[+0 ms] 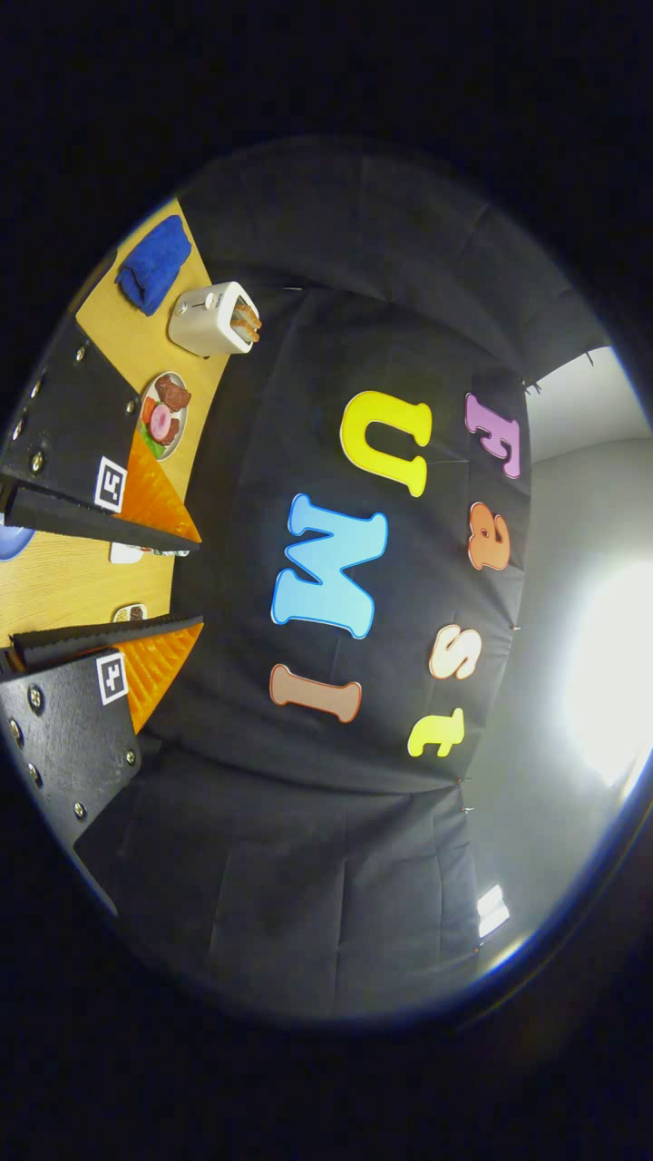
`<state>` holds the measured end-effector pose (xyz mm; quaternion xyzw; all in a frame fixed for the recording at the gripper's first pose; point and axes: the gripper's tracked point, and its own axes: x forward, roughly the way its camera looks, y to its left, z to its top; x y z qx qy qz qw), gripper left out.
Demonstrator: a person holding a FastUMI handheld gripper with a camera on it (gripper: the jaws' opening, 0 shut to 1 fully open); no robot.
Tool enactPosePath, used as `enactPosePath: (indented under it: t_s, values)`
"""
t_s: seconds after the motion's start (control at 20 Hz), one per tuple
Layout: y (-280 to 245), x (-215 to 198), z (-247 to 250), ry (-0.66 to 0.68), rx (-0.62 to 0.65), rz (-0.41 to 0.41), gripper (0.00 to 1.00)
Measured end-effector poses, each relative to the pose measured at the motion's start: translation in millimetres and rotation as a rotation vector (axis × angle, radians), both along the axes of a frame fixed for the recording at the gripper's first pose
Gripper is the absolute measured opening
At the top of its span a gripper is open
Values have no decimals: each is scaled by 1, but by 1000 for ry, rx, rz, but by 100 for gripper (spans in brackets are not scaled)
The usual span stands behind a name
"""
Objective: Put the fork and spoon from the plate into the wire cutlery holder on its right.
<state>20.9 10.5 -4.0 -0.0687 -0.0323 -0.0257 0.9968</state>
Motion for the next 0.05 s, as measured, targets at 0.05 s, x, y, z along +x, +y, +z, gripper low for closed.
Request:
enactPosePath:
  t_s: [0.05]
  values:
    - [6, -1, 1, -13, 14, 12, 42]
